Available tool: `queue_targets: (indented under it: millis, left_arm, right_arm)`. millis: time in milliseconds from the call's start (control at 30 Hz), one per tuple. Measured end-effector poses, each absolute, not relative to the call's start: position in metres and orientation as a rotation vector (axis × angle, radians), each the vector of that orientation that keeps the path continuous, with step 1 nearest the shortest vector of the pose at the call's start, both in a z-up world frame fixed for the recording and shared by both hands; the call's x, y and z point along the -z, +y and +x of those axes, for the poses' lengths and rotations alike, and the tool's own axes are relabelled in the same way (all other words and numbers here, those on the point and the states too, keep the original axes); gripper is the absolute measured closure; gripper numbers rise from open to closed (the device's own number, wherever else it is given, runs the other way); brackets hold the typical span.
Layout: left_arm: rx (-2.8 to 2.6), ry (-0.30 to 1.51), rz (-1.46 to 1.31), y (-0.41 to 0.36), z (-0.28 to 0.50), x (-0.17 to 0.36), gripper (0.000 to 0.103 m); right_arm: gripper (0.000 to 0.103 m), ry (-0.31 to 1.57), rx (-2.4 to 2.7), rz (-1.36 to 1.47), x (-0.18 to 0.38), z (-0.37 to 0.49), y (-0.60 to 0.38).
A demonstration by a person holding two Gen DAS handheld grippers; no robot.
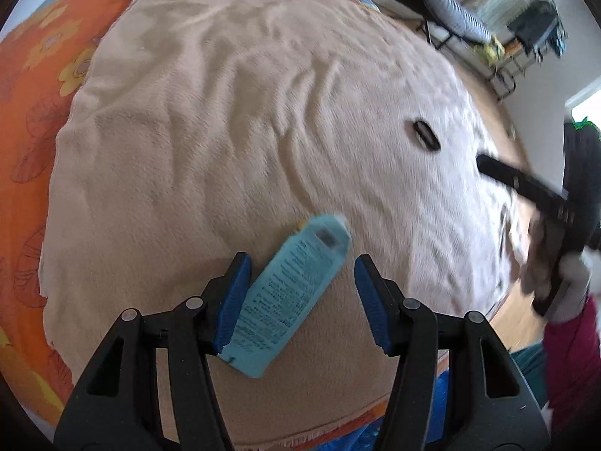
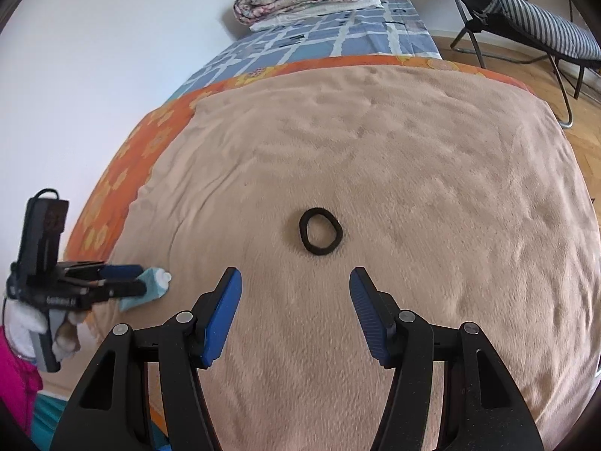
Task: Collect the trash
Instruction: 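Grasp the light-blue tube with the left gripper while the right grasps the black hair tie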
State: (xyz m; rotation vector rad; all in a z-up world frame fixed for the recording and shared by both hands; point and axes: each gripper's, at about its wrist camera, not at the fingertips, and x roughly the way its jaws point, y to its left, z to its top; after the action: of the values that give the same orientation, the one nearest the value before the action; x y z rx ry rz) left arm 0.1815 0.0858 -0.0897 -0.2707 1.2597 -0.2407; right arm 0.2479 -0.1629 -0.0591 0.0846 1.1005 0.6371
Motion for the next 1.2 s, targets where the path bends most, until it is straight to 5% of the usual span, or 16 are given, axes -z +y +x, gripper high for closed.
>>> queue_targets:
  millis: [567,800,1033,1200]
  left_arm:
    - [0.140,1.256,0.097,0.033,0.166,0.095,0.041]
    - [0.125,1.243,0.075,0.042,0.169,0.092,0.059]
    - [0.113,1.231,0.069,0.043,0.168,0.090,0.064]
    - [0.112,1.221,0.068,0.042,0.168,0.087,0.066]
  right_arm:
    - [0.044,1.119,-0.541,-0.092,0.094,0.277,-0.125]
    - [0.044,1.093,-0.514,-0.177,0.098,0.276,-0.110]
    - [0.091,1.074,-0.559,-0.201,0.095,0.270,-0.106]
    - [0.094,1.049,-0.571,-0.183,0.089,0.265,-0.107]
